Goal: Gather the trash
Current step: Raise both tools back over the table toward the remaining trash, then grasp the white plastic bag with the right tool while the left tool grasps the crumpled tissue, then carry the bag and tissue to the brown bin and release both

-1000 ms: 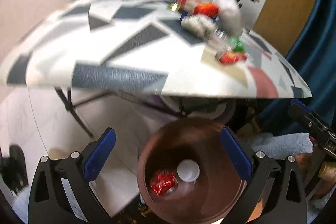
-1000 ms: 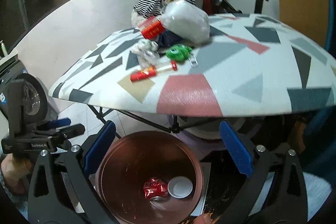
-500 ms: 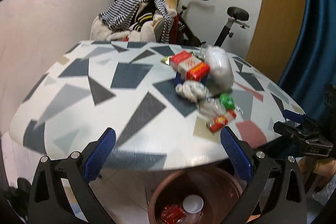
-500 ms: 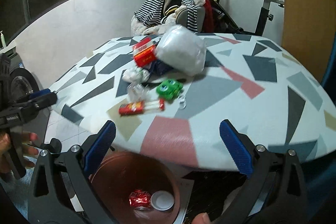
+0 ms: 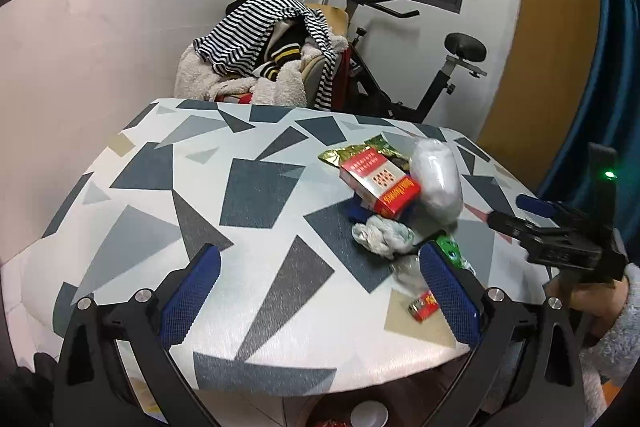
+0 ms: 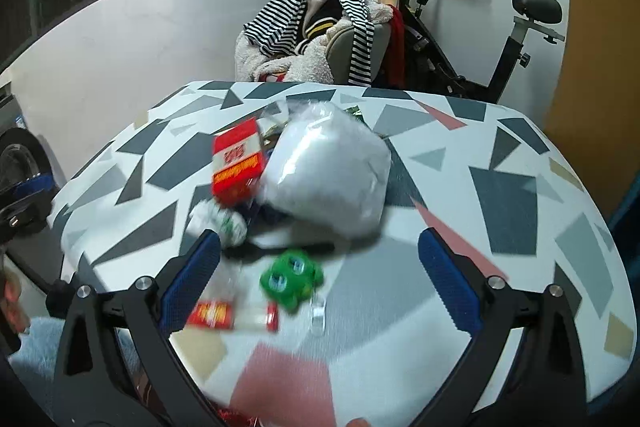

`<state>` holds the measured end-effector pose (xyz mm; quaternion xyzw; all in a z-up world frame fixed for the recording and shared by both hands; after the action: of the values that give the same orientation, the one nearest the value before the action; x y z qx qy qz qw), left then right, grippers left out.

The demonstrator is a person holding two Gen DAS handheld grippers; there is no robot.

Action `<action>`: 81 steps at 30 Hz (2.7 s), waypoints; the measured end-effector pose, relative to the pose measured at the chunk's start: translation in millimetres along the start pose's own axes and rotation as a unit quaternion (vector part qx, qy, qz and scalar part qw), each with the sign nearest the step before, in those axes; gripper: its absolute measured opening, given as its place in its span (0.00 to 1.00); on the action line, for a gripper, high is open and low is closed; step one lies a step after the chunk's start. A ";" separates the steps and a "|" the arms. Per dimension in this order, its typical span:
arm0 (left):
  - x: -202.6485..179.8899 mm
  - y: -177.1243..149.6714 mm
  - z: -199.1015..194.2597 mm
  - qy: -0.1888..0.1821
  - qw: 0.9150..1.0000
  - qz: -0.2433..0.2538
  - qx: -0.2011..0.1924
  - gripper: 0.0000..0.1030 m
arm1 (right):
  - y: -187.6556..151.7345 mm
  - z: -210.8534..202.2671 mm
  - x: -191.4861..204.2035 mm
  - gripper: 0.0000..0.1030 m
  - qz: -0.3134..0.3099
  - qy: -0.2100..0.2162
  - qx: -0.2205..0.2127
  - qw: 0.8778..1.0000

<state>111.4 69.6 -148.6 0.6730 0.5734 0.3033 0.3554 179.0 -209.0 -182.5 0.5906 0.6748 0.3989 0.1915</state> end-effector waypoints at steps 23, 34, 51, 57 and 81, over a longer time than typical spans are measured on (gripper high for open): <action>-10.4 3.3 28.5 -0.032 0.999 -0.002 0.029 0.66 | 54.1 80.9 -17.7 0.57 0.103 0.011 0.096 0.990; -40.8 2.3 91.9 -0.118 0.989 -0.026 0.088 0.58 | 43.2 22.3 -26.9 0.51 0.027 0.016 0.033 0.999; -60.2 12.4 163.8 -0.113 0.983 -0.034 0.139 0.43 | 32.6 -1.4 -53.3 0.51 0.034 0.014 0.028 0.999; -52.4 16.6 145.1 -0.113 0.986 -0.019 0.121 0.42 | 32.0 -5.2 -53.6 0.51 0.037 0.013 0.025 0.999; -40.9 21.1 54.4 -0.109 0.992 0.024 0.057 0.42 | 16.2 -36.0 -32.8 0.51 0.030 0.020 0.020 0.999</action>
<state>161.0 20.2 -161.8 0.7348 0.5313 0.2028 0.3696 170.6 -251.7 -155.2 0.6067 0.6681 0.4023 0.1540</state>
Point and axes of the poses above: each gripper's, at about its wrist camera, not at the fingertips, and z roughly the way its jaws point, x to its left, y to its top, the point moved 2 cm from there along z, roughly the way its jaws point, and after that the axes turned 11 degrees about z, right-handed, at the moved point
